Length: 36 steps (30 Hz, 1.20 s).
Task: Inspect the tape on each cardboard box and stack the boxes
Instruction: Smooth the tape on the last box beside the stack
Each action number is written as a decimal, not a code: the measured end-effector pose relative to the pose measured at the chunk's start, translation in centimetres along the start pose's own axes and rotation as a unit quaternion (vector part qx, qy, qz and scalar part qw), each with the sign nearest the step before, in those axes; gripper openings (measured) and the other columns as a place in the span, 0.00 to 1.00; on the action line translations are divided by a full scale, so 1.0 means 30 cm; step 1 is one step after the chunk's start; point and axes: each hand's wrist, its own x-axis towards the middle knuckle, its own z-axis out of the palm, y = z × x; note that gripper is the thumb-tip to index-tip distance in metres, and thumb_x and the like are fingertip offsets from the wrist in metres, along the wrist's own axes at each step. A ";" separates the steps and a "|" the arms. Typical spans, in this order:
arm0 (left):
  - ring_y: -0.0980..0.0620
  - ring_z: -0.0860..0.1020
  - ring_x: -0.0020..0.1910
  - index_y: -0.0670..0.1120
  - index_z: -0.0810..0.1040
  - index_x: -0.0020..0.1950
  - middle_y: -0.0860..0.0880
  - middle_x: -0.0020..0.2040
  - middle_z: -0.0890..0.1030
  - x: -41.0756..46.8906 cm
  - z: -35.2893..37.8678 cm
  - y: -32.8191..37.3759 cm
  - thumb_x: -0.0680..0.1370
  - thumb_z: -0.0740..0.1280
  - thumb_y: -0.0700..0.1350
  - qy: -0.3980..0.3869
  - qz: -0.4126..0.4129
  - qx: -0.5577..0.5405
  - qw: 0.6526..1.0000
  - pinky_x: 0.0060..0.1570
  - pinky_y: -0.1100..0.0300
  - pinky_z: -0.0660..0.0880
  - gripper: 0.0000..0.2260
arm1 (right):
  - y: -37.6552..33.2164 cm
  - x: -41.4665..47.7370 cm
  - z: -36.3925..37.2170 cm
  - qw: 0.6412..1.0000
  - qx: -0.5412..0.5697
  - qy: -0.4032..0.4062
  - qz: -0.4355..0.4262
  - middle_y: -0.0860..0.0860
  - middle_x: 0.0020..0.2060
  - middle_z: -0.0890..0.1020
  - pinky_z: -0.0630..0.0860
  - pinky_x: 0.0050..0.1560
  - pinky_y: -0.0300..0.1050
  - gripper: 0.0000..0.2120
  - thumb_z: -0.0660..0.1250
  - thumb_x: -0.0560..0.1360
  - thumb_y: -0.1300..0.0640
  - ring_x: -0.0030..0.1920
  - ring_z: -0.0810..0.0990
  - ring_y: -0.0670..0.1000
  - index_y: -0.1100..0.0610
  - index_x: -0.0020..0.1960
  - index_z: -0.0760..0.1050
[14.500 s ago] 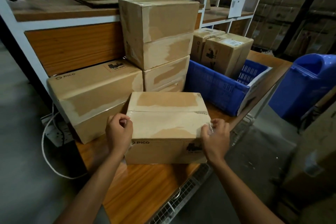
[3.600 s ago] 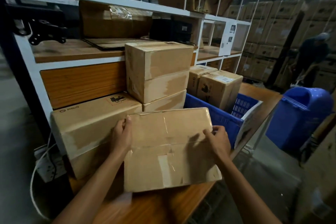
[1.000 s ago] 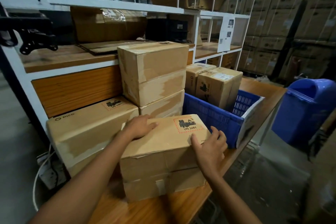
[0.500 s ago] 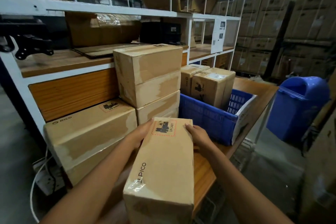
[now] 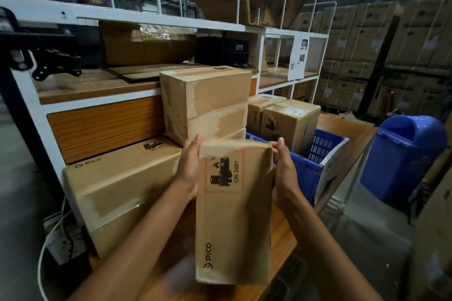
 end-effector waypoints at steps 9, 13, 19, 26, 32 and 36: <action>0.59 0.75 0.42 0.44 0.69 0.51 0.48 0.45 0.73 -0.119 -0.054 -0.149 0.69 0.61 0.48 0.037 0.085 0.089 0.992 0.35 0.68 0.72 0.13 | 0.133 -0.054 0.007 0.988 -0.146 0.032 -0.034 0.53 0.56 0.76 0.74 0.44 0.37 0.07 0.67 0.80 0.54 0.55 0.78 0.49 0.57 0.50 0.73; 0.68 0.71 0.43 0.45 0.71 0.46 0.50 0.47 0.71 -0.119 -0.107 -0.141 0.71 0.59 0.48 0.056 0.141 0.237 0.960 0.44 0.67 0.69 0.08 | 0.134 -0.092 0.033 0.939 -0.324 0.037 -0.108 0.48 0.57 0.72 0.75 0.47 0.32 0.04 0.68 0.79 0.55 0.52 0.74 0.42 0.54 0.51 0.75; 0.53 0.75 0.60 0.44 0.81 0.49 0.46 0.60 0.79 -0.084 -0.100 -0.113 0.77 0.58 0.49 0.017 0.349 0.479 0.805 0.52 0.64 0.73 0.14 | 0.069 -0.097 0.066 0.810 -0.510 -0.050 -0.286 0.48 0.58 0.78 0.74 0.57 0.45 0.08 0.67 0.79 0.51 0.57 0.75 0.46 0.52 0.54 0.80; 0.54 0.74 0.43 0.49 0.76 0.44 0.52 0.42 0.77 -0.067 -0.051 -0.059 0.80 0.61 0.50 -0.050 0.322 0.602 0.729 0.41 0.61 0.67 0.09 | -0.005 -0.045 0.078 0.691 -0.658 -0.171 -0.245 0.46 0.56 0.76 0.71 0.61 0.46 0.13 0.58 0.82 0.43 0.55 0.73 0.46 0.47 0.60 0.75; 0.52 0.77 0.51 0.50 0.81 0.59 0.51 0.56 0.80 0.051 0.001 0.007 0.81 0.63 0.53 -0.070 0.269 0.656 0.701 0.46 0.58 0.74 0.12 | -0.040 0.064 0.125 0.686 -0.669 -0.222 -0.183 0.50 0.67 0.73 0.74 0.60 0.48 0.21 0.56 0.82 0.39 0.64 0.72 0.51 0.49 0.69 0.72; 0.51 0.76 0.44 0.49 0.82 0.48 0.50 0.47 0.80 0.067 0.007 0.000 0.81 0.62 0.51 -0.086 0.231 0.694 0.676 0.40 0.57 0.68 0.11 | -0.020 0.063 0.126 0.673 -0.679 -0.229 -0.184 0.50 0.64 0.77 0.76 0.59 0.49 0.21 0.55 0.82 0.39 0.62 0.75 0.51 0.49 0.68 0.73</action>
